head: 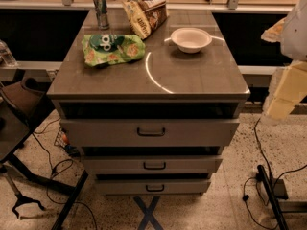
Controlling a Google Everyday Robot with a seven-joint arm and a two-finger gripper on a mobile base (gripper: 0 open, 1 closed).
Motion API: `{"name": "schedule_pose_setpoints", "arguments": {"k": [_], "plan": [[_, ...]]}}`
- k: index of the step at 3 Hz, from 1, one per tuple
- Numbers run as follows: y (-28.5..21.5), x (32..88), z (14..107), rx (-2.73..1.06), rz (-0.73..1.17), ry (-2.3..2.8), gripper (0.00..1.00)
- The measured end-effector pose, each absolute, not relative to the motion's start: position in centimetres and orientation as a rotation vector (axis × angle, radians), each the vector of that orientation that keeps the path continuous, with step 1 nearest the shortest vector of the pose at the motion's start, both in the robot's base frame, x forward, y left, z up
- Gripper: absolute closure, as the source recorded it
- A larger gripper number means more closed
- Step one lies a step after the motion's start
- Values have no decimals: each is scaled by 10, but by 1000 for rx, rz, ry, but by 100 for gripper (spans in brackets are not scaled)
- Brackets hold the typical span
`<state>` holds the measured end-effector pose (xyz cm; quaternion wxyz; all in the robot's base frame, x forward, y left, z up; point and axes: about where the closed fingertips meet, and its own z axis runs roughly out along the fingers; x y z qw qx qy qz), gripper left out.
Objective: Open bottom drawer
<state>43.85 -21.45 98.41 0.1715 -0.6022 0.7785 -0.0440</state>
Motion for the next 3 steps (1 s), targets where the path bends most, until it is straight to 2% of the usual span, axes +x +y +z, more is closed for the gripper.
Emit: {"name": "schedule_pose_setpoints", "arguments": {"k": [3], "plan": [[-220, 425, 965, -1703, -148, 2156, 0]]}}
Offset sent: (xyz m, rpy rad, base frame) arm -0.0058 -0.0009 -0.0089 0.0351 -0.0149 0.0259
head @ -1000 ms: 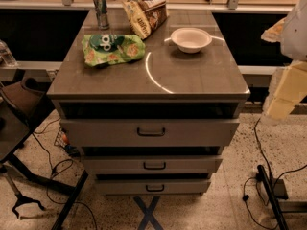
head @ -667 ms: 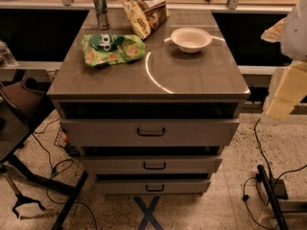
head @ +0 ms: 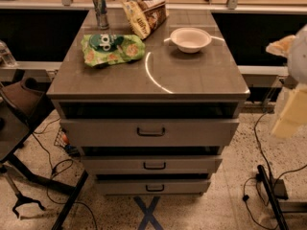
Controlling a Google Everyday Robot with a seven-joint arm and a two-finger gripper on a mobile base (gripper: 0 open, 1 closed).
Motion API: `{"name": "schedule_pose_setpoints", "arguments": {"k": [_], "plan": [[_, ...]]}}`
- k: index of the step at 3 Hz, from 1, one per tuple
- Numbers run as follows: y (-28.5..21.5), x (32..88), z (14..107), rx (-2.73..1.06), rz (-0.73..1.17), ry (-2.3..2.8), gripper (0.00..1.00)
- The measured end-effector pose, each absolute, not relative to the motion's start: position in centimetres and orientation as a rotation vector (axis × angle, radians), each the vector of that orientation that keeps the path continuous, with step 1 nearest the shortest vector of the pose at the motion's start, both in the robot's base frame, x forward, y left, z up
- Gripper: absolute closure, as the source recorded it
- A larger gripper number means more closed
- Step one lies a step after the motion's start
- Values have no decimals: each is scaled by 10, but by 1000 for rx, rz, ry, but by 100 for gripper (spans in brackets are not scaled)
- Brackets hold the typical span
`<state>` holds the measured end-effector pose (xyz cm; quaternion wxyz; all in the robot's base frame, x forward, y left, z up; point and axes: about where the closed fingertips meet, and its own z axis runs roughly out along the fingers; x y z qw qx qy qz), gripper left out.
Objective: Open bottom drawer
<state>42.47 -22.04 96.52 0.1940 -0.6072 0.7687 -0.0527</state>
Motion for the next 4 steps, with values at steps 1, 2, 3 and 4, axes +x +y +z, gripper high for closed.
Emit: {"name": "schedule_pose_setpoints", "arguments": {"k": [1, 2, 3, 4], "plan": [[-233, 412, 906, -1743, -158, 2103, 0], [-238, 408, 843, -1829, -239, 2058, 0], [-235, 409, 789, -1923, -414, 2023, 0], [-217, 394, 716, -2036, -560, 1995, 0]]}}
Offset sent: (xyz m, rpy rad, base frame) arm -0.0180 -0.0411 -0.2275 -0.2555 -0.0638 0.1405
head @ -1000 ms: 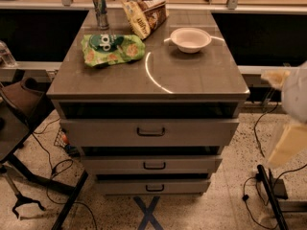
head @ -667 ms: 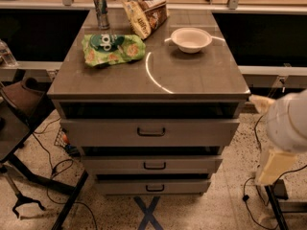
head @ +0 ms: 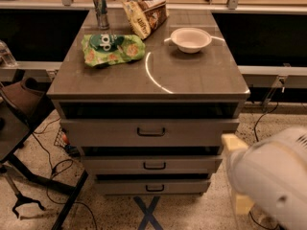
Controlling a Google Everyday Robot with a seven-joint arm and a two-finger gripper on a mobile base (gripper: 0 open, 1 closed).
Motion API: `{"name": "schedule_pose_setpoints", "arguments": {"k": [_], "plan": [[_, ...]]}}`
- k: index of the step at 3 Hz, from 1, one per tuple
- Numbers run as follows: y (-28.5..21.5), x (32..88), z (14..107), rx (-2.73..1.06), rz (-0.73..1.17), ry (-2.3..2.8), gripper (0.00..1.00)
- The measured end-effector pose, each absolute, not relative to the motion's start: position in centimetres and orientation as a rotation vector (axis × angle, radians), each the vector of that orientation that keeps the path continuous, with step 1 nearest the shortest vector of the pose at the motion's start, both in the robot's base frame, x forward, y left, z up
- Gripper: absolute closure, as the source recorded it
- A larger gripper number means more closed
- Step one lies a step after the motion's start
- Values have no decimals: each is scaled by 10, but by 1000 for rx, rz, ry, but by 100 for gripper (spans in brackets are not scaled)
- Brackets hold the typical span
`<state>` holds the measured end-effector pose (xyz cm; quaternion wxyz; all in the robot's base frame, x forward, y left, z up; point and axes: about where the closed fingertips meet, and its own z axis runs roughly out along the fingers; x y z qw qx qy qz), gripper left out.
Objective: Open bottom drawer
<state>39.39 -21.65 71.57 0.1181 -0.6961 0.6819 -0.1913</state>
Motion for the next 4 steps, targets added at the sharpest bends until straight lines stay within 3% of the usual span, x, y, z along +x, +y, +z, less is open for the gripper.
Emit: {"name": "schedule_pose_setpoints", "arguments": {"k": [2, 4], "plan": [[-229, 365, 658, -2185, -702, 2011, 0], [-253, 360, 616, -2132, -653, 2109, 0]]}}
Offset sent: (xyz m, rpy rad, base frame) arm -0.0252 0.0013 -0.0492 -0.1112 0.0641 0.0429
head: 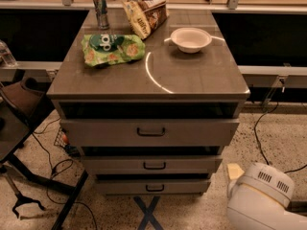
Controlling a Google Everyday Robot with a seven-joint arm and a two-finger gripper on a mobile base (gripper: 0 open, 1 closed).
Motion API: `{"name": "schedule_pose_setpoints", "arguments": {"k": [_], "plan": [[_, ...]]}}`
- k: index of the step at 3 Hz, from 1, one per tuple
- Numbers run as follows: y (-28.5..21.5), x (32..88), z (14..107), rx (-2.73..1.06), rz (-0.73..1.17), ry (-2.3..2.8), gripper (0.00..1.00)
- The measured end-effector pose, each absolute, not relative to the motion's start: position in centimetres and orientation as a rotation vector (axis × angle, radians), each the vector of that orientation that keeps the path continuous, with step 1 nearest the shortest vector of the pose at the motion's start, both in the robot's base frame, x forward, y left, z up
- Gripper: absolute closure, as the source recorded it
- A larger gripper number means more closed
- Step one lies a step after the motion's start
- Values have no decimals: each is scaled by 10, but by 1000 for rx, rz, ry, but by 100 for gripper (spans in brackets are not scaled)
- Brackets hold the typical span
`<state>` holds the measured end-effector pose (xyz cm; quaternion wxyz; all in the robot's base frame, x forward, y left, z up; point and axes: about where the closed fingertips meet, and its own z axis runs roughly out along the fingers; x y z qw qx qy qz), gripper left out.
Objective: Open bottom drawer
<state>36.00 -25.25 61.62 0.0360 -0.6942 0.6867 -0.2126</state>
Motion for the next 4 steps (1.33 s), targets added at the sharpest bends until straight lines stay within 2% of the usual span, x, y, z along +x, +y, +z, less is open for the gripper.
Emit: {"name": "schedule_pose_setpoints", "arguments": {"k": [2, 4], "plan": [[-328, 349, 490, -1998, -431, 2199, 0], [-316, 360, 425, -2053, -344, 2124, 0]]}}
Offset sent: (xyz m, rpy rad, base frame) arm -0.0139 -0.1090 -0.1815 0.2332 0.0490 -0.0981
